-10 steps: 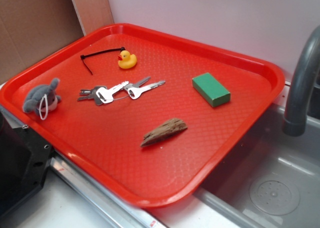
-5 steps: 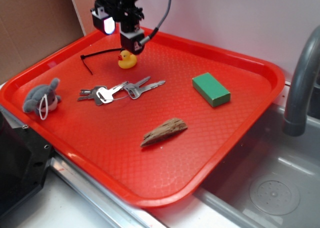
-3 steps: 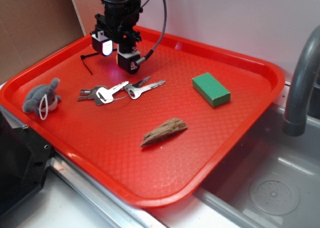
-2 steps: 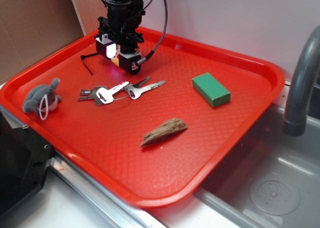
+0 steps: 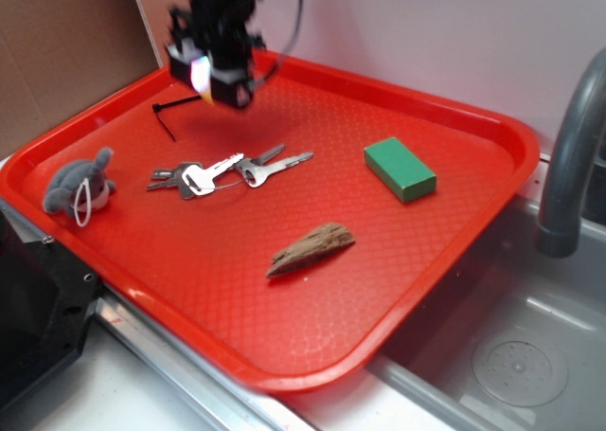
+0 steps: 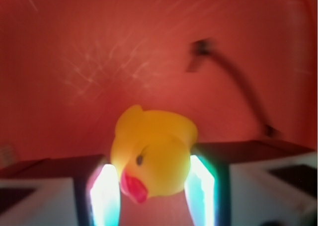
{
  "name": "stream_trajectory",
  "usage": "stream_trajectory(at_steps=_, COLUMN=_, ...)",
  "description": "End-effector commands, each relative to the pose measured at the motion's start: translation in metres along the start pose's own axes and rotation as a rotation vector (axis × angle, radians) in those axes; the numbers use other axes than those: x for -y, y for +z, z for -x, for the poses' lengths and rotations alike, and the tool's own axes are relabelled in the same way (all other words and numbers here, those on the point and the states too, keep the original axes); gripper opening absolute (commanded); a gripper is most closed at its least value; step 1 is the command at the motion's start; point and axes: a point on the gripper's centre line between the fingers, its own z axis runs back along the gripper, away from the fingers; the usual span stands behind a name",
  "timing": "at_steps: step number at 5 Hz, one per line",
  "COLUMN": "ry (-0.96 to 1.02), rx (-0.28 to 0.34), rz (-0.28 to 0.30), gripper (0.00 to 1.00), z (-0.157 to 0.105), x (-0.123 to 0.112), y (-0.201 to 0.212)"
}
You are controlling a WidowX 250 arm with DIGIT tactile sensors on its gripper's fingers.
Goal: Grab the yellow duck.
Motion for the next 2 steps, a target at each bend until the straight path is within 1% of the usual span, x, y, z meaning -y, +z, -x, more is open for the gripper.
stream_trajectory(at_steps=1, ry=0.026, rx=0.224, rz=0.073, gripper=0.0, z=0.09, x=0.051, y=0.108)
stream_trajectory(at_steps=2, ry=0.022, rx=0.213, rz=0.092, gripper=0.0, z=0.107, x=0.041, y=0.156)
